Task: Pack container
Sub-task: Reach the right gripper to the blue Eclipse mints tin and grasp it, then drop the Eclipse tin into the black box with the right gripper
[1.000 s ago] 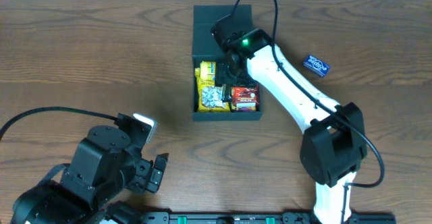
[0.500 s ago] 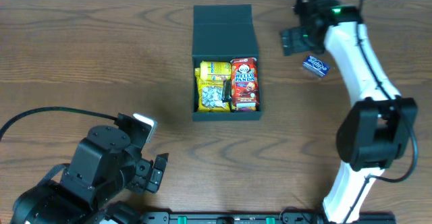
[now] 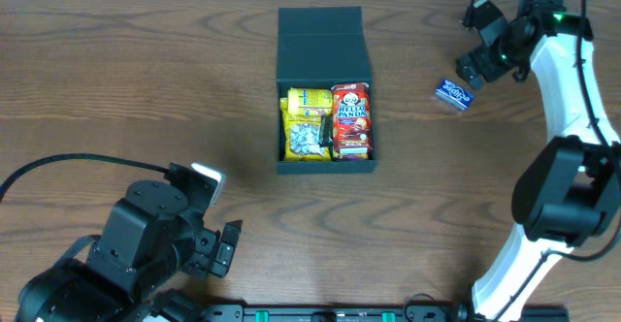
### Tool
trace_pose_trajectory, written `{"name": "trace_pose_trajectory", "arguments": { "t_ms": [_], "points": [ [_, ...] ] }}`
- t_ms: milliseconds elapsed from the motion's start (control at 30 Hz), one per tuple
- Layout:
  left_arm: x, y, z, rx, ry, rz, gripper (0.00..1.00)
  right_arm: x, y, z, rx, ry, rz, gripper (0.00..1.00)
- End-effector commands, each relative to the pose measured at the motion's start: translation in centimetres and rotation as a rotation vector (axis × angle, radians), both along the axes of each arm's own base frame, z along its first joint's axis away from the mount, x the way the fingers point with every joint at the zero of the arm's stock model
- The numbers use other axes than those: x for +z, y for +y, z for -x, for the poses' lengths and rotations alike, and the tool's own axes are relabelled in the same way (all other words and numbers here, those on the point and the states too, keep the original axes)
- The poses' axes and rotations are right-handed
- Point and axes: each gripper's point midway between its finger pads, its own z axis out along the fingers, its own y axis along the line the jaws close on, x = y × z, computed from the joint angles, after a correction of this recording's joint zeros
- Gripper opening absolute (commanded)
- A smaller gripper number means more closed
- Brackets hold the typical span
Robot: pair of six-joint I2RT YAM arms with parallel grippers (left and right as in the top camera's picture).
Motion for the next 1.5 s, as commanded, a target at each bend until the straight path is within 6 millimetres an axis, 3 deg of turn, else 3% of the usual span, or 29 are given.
{"name": "trace_pose_trajectory", "arguments": {
  "t_ms": [0, 167, 533, 633, 900, 1200, 1467],
  "points": [
    [0.1, 0.0, 0.1, 0.005, 0.002, 0.007, 0.95, -2.9, 0.2, -0.4, 0.082, 0.039, -0.019, 0.99],
    [0.1, 0.0, 0.1, 0.005, 0.002, 0.007, 0.95, -6.1, 0.2, -0.2, 0.083, 0.097, -0.032, 0.97],
    [0.1, 0.0, 0.1, 0.005, 0.002, 0.007, 0.95, -9.5, 1.5, 0.6, 0.104, 0.183, -0.059, 0.91],
    [0.1, 0.0, 0.1, 0.005, 0.002, 0.007, 0.95, -10.8, 1.8, 0.7, 0.089, 0.207, -0.066, 0.85],
    [0.1, 0.0, 0.1, 0.005, 0.002, 0.007, 0.95, -11.4, 2.1, 0.6, 0.076, 0.216, -0.071, 0.84],
    [0.1, 0.0, 0.1, 0.005, 0.002, 0.007, 0.95, -12.5, 1.7, 0.7, 0.064, 0.233, -0.053, 0.66],
    [0.1, 0.0, 0.1, 0.006, 0.002, 0.007, 0.95, -12.5, 1.6, 0.3, 0.004, 0.224, -0.067, 0.37]
  ]
}}
